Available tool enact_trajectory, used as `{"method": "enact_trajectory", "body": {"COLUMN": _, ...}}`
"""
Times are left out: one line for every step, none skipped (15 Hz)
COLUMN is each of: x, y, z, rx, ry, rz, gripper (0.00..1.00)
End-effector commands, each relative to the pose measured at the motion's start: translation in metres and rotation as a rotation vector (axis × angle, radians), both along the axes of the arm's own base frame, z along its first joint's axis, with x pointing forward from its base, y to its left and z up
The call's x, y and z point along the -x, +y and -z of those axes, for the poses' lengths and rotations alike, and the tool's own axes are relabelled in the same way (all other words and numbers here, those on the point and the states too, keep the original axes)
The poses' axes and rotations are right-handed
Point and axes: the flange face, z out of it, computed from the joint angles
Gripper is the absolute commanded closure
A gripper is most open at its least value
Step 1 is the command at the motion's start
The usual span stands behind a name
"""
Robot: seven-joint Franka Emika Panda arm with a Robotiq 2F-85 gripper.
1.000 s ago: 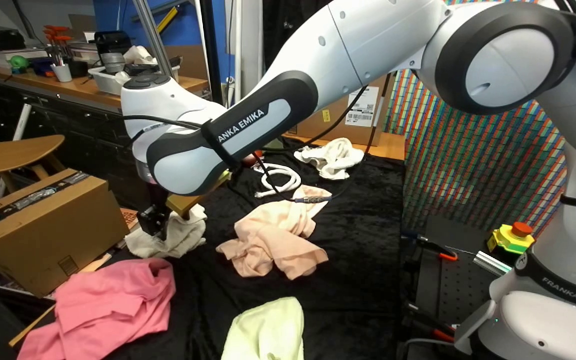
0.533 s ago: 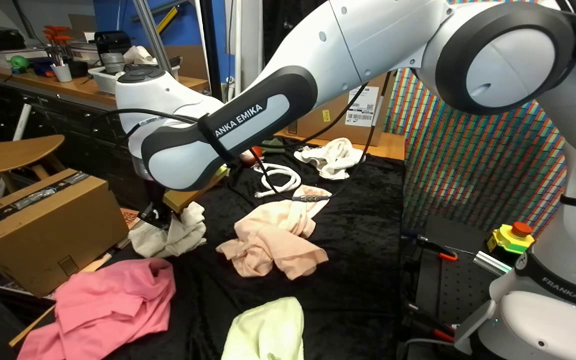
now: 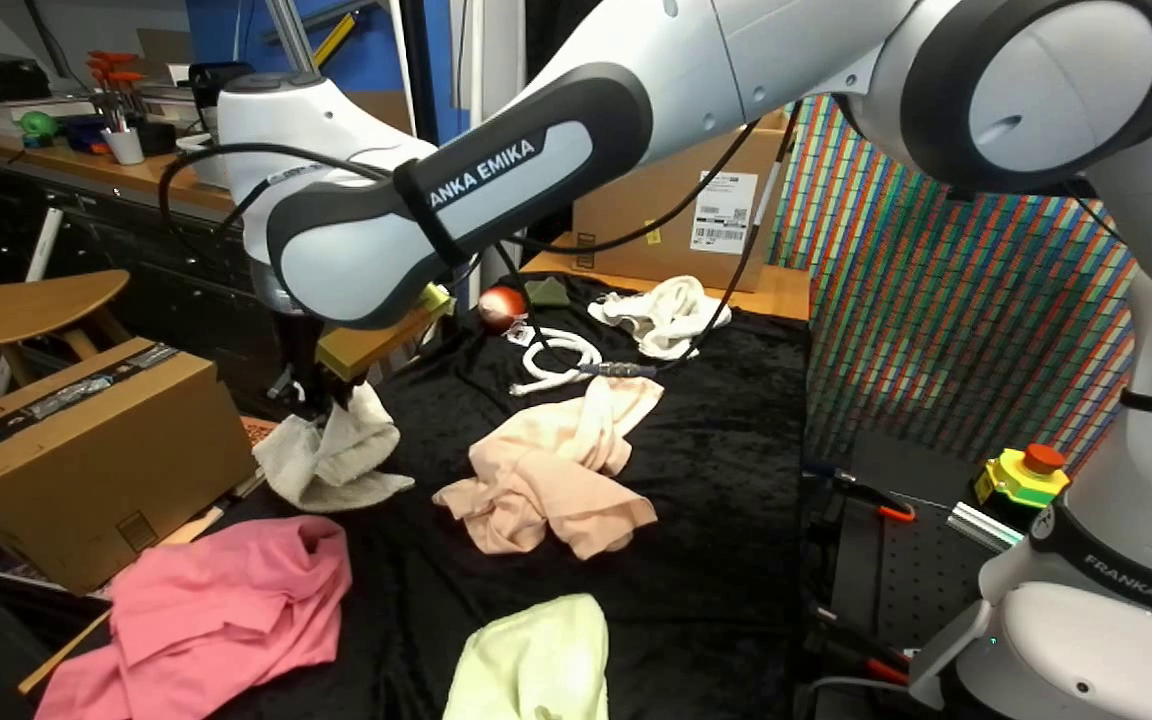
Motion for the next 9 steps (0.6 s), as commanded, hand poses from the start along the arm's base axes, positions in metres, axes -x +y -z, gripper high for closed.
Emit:
{"method": "enact_trajectory", "body": {"x": 0.02, "y": -0.019, "z": -0.056, "rx": -0.024, "ry": -0.031, "rz": -0.021, "gripper": 0.9}}
{"method": "enact_trajectory", "body": {"x": 0.026, "y": -0.025, "z": -0.069, "rx": -0.026, "ry": -0.045, "rz": -0.02, "gripper": 0.9}}
{"method": "enact_trajectory", "body": {"x": 0.035, "y": -0.033, "z": -0.085, "rx": -0.03, "ry": -0.055, "rz": -0.016, "gripper": 0.9}}
{"method": "enact_trajectory", "body": {"x": 0.042, "y": -0.04, "z": -0.093, "rx": -0.03, "ry": -0.061, "rz": -0.015, "gripper": 0.9}}
{"method": "enact_trajectory", "body": {"x": 0.05, "y": -0.048, "z": -0.106, "rx": -0.028, "ry": -0.069, "rz": -0.009, "gripper": 0.9}}
{"method": "enact_trajectory", "body": {"x": 0.058, "y": -0.056, "z": -0.113, "rx": -0.029, "ry": -0.072, "rz": -0.002, "gripper": 0.9}}
{"method": "enact_trajectory", "body": {"x": 0.067, "y": -0.066, "z": -0.123, "rx": -0.032, "ry": -0.073, "rz": 0.002, "gripper": 0.9}}
{"method": "enact_trajectory", "body": {"x": 0.076, "y": -0.076, "z": -0.129, "rx": -0.032, "ry": -0.07, "rz": 0.02, "gripper": 0.9}}
{"method": "enact_trajectory", "body": {"x": 0.086, "y": -0.087, "z": -0.137, "rx": -0.032, "ry": -0.067, "rz": 0.033, "gripper": 0.9}}
